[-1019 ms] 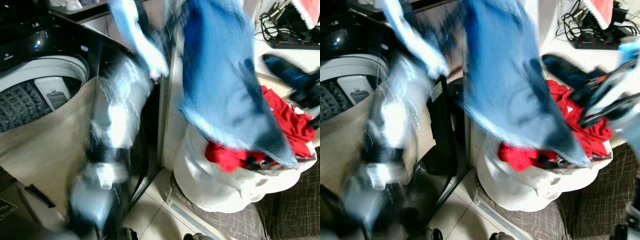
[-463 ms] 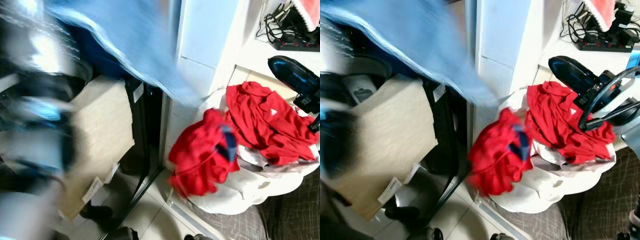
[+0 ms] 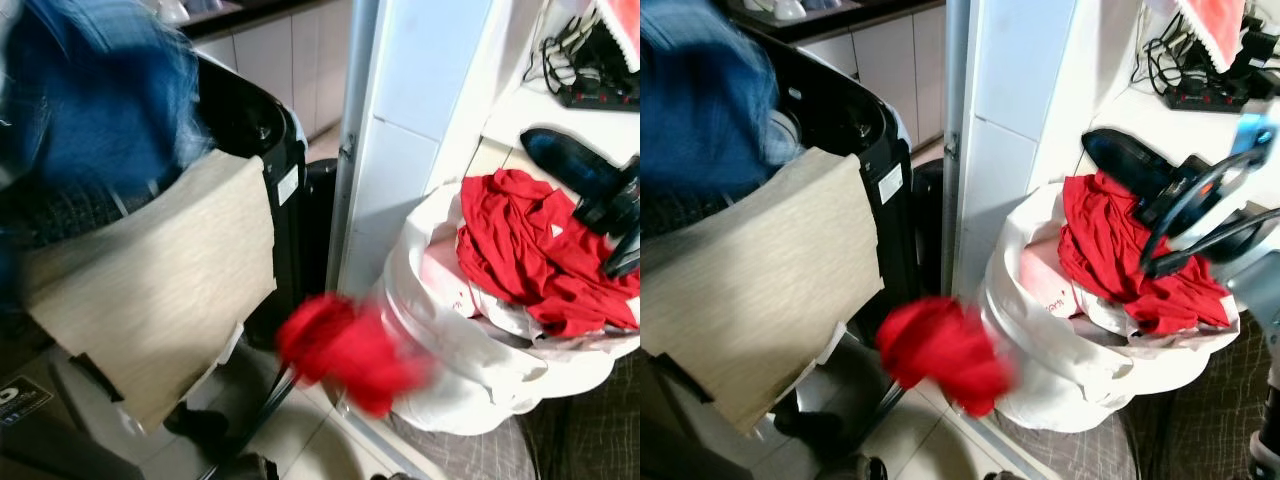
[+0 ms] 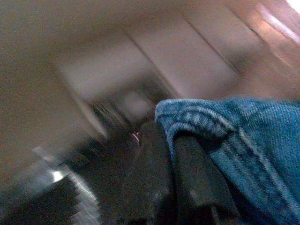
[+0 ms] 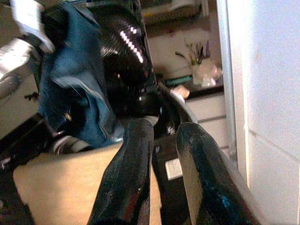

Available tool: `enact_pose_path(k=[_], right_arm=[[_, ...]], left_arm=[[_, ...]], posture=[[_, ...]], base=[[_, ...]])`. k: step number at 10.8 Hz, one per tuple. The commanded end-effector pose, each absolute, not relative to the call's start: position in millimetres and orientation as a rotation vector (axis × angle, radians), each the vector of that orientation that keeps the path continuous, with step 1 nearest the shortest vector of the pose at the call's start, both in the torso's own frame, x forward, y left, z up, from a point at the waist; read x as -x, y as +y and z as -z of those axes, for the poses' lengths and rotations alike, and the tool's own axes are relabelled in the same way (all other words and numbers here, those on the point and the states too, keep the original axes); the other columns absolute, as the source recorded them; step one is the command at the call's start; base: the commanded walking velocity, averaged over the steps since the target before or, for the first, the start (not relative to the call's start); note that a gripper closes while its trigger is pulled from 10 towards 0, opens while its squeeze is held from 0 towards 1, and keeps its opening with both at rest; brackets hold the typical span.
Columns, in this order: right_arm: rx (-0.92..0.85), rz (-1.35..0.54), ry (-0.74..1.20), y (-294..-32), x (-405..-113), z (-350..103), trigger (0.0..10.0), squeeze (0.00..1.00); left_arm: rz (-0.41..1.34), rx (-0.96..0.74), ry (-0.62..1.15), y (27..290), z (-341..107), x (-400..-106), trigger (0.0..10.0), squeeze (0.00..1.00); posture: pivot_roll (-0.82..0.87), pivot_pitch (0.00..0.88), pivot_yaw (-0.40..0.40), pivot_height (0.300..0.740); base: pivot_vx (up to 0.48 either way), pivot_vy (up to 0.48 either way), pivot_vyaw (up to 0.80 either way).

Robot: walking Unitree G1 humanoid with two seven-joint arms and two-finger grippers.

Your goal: Clothes washing

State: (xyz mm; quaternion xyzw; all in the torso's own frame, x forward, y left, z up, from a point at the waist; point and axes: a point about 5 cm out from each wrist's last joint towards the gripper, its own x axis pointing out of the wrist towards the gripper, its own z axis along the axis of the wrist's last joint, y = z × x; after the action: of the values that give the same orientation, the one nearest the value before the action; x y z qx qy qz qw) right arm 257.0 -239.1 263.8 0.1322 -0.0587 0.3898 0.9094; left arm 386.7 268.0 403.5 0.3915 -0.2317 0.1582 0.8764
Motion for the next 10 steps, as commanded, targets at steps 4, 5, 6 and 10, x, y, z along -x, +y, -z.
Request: enact_pose_path(k=[4, 5, 6, 10], right_arm=[[-0.189, -0.83, -0.021, -231.2, -250.1, -248.1, 10.0, 0.0], [-0.167, -0.808, 0.028, -234.4, -249.8, -239.6, 10.0, 0.0], [-0.148, -0.766, 0.079, -239.2, -253.0, -232.6, 10.0, 0.0], [-0.074, -0.543, 0.148, -254.7, -273.8, -218.6, 10.0, 0.0]], left_arm=[[-0.128, -0.641, 0.213, 286.4, -276.8, -402.8, 10.0, 1.0], [-0.096, -0.654, 0.285, 290.0, -279.1, -400.8, 10.0, 1.0], [-0.095, -0.7, 0.321, 294.8, -285.9, -398.6, 10.0, 1.0], [-0.074, -0.817, 0.283, 292.3, -304.3, -399.4, 10.0, 0.0]], posture=[[-0.12, 0.022, 0.024, 0.74], [-0.12, 0.025, 0.018, 0.74], [-0.11, 0.027, 0.014, 0.74], [-0.11, 0.031, 0.009, 0.74]], base=[[0.0, 0.0, 0.0], [0.0, 0.0, 0.0], [0.0, 0.0, 0.0], [0.0, 0.0, 0.0]])
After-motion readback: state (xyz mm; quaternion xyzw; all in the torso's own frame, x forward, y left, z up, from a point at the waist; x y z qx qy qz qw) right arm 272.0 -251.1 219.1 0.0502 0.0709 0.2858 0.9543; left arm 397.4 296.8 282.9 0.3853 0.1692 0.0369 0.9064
